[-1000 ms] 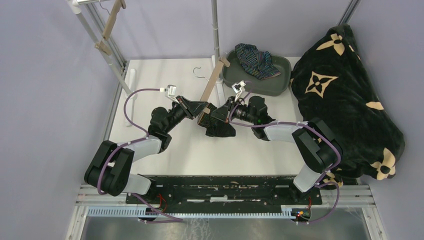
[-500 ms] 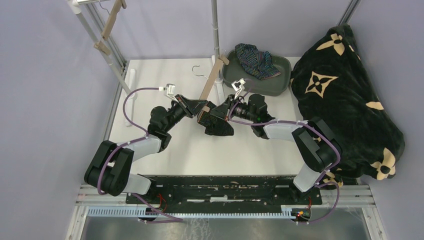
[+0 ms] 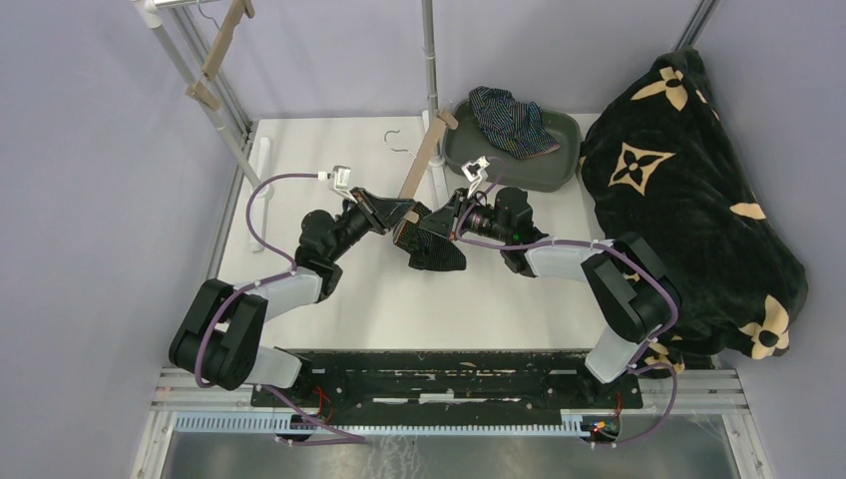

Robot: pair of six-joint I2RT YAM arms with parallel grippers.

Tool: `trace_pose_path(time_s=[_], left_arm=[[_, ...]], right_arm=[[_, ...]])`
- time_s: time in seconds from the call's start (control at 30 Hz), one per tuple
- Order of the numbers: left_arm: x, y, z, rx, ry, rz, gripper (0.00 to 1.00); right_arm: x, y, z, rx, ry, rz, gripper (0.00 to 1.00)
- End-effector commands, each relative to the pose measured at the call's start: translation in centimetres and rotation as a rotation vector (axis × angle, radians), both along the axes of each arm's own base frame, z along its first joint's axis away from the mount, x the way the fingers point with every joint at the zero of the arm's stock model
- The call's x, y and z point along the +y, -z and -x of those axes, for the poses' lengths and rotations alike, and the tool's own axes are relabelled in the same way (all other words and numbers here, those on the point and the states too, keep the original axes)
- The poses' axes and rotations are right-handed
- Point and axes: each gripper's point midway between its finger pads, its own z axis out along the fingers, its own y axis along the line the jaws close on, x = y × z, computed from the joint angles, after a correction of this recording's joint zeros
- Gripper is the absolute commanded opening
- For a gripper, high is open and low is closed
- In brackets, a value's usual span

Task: Clip the underwear to the hanger
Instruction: Clamp the underwear onto the hanger.

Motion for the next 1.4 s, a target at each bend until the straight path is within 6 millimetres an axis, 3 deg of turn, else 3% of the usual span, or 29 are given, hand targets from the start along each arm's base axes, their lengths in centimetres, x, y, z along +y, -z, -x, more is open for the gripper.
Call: trace_pose_path(time_s=[0.0, 0.27, 0.4, 1.37], left_arm=[[-0.8, -1.9, 0.0, -0.095, 0.042, -0.030, 0.04], [-1.0, -1.8, 0.1, -0.094, 0.056, -0.033, 0.09], [-1.2, -1.7, 0.0, -0.088, 0.058, -0.034, 0.03], [-1.1, -1.3, 0.2, -0.070, 0.064, -0.076, 0.03]], right_arm=[[0.9, -4.6, -0.1, -0.122, -0.045, -0.092, 0.01], [1.2, -4.9, -0.2, -0.127, -0.052, -0.094, 0.01], [1.3, -4.9, -0.1, -0.126, -0.055, -0.093, 0.01], [-0.2, -4.7, -1.0, -0.136, -0.001, -0.072, 0.01]])
